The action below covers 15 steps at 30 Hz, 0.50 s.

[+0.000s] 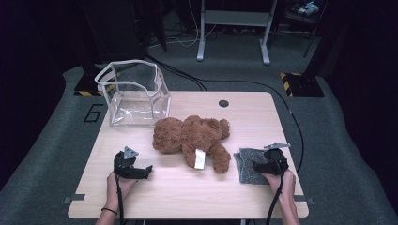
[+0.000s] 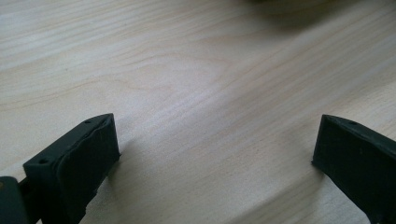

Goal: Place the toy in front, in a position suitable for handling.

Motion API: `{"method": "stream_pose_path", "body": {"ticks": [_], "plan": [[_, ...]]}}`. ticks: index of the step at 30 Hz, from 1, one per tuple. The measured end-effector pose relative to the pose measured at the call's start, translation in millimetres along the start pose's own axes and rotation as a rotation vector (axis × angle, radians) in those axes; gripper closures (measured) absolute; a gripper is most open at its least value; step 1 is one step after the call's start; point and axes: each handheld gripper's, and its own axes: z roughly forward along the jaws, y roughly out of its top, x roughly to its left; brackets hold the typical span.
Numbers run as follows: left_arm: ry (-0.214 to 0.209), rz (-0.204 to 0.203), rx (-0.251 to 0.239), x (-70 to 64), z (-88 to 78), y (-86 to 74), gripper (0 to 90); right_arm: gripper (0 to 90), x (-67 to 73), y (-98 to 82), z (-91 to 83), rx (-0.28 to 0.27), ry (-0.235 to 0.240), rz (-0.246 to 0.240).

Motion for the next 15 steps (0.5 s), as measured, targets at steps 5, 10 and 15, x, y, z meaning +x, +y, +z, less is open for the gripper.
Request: {"method": "stream_pose_path", "body": {"ticks": [5, 10, 15], "plan": [[-0.001, 0.011, 0.008, 0.7, -0.5, 0.1, 0.0, 12.7, 1.5, 2.1, -15.6, -0.043, 0.014, 0.022], [-0.001, 0.01, 0.008, 0.6, -0.5, 0.1, 0.0, 11.7, 4.2, 0.1, -23.4, -0.052, 0.02, 0.026], [-0.001, 0.011, 0.009, 0.7, -0.6, 0.1, 0.0, 12.1, 4.3, -4.0, -24.1, -0.064, 0.03, 0.016]]}}
